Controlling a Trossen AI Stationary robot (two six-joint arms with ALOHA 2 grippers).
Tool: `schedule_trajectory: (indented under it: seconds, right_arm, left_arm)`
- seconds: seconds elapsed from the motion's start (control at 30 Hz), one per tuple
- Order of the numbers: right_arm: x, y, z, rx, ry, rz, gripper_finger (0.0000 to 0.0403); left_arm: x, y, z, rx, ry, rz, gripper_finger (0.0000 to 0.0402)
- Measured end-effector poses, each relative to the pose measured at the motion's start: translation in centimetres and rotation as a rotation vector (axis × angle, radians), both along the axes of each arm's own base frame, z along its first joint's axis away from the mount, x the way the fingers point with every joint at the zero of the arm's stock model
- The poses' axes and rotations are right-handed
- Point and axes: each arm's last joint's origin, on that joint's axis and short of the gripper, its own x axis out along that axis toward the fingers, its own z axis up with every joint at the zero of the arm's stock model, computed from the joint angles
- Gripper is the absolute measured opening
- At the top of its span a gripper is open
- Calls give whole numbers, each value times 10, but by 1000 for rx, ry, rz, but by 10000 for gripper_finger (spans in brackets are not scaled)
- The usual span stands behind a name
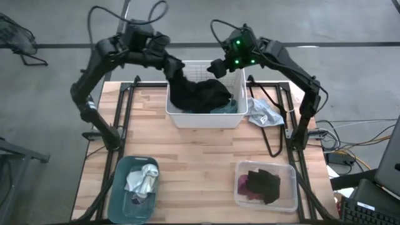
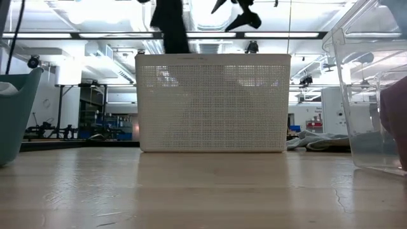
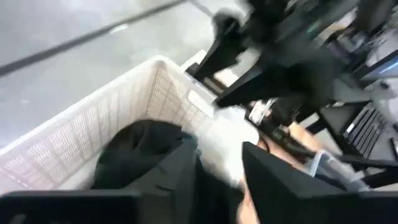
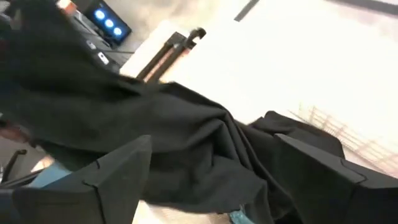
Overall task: Pick & Place Cloths
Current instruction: Put the black shirt into the white bin
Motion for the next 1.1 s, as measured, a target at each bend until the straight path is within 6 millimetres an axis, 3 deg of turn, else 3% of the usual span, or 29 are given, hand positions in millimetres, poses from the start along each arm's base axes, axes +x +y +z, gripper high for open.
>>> schedule_trajectory:
  seconds: [0.23,0.43,0.63,0.83,0.93,1.1]
  right_arm:
    - [-16,10,10,-2,21,9,350]
    - [-19,24,4,-6,124,60,345]
    - [15,44,-9,-87,58,187,323]
    - [55,68,-27,-161,-128,289,315]
    - [74,84,-46,-192,-170,348,317]
    - [90,98,-87,-214,-89,403,320]
  left_arm:
    - [20,12,-21,21,140,-13,245]
    - [16,10,-18,25,123,-7,289]
    - [-14,-8,3,43,38,9,288]
    - [-54,-30,23,45,-66,48,287]
    - [-74,-40,32,72,-107,93,287]
    - [-93,-49,38,93,-142,138,287]
